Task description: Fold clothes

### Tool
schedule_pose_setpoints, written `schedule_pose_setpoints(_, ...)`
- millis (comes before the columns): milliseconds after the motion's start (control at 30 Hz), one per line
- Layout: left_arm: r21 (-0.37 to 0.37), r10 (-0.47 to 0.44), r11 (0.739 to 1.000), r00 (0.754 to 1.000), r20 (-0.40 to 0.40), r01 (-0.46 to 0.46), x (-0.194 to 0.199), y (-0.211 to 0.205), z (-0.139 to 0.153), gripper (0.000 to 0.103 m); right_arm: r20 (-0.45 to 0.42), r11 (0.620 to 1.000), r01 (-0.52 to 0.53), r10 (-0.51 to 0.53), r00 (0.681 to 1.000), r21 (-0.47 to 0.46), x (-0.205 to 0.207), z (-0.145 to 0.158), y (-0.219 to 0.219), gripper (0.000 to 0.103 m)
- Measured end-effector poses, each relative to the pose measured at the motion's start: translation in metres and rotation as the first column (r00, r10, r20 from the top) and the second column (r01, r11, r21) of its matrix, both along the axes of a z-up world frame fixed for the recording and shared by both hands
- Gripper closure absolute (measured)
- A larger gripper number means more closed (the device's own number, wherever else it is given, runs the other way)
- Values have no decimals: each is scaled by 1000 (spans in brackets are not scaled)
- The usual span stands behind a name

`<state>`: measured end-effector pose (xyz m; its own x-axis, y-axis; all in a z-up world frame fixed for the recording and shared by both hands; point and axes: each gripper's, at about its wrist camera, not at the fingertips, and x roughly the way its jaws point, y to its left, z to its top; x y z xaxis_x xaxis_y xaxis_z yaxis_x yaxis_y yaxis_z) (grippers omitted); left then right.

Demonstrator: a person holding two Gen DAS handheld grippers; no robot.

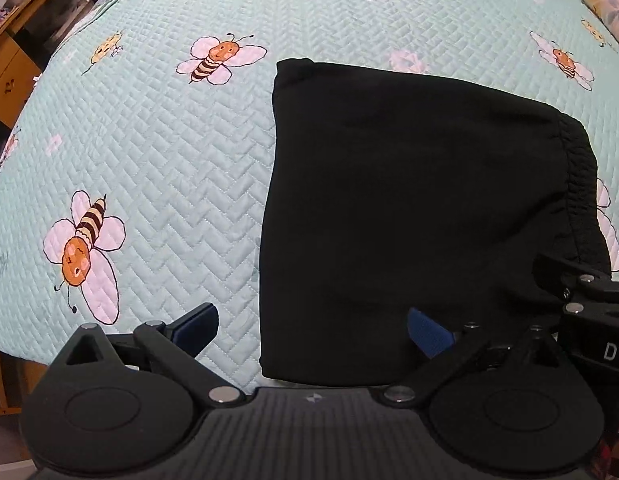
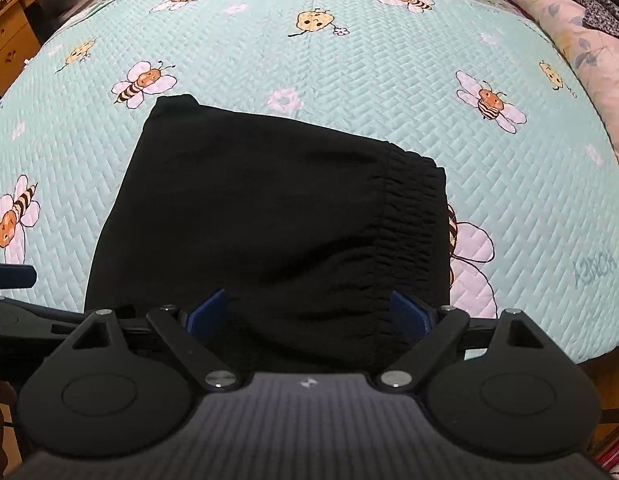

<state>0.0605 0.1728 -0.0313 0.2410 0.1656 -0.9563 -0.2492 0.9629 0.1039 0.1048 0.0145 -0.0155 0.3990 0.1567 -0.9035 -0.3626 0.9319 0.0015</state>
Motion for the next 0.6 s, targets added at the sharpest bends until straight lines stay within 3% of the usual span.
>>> schedule_pose_setpoints(600,16,3,1000,1000,27,-3,-3,-1,9,2,0,1000,-10,10,1000,12,1,3,-1,14)
